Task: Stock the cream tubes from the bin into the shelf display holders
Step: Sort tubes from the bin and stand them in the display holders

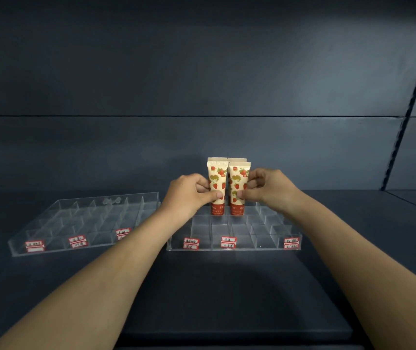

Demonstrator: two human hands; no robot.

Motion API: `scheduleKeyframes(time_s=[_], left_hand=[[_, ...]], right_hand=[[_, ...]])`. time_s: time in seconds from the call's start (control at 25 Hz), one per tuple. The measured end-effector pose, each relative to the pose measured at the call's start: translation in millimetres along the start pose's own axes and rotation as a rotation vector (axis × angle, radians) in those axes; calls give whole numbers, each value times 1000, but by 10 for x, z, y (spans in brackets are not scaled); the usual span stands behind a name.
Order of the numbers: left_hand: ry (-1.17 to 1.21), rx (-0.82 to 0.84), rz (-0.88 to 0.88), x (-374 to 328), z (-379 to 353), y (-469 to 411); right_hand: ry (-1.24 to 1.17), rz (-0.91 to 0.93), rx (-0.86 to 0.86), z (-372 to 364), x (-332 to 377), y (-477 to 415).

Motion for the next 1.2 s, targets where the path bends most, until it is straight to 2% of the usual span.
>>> scheduleKeyframes(time_s=[0.24,0.36,0.52,0.64,0.88,1.2], left_hand=[[-190,12,-4,-124,225,158],[-283,13,-22,-241,428,346],[-416,-17,-89,-456,780,723],[-529,-8,-145,-596,1032,1073],[-675,109,-116,-853,1278,1839],[-751,98,-73,-1241,1272,2954]], right_hand=[[22,-59,-36,114,-49,95],[177,-91,-10,188,-2,227],[512,-91,113,252,178,631],[637,-67,118,271,348,1034],[698,15,16,292,719,1746],[711,131,9,176,1016,2855]])
Point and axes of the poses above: each hand's wrist, its own y-axis away from the middle knuckle, its own z-axis out of the back of the hand, x = y × z, the point moved 2 cm from there along -y, towards the middle knuckle, and after that the axes turned 11 degrees about y, right-handed, at the moved point
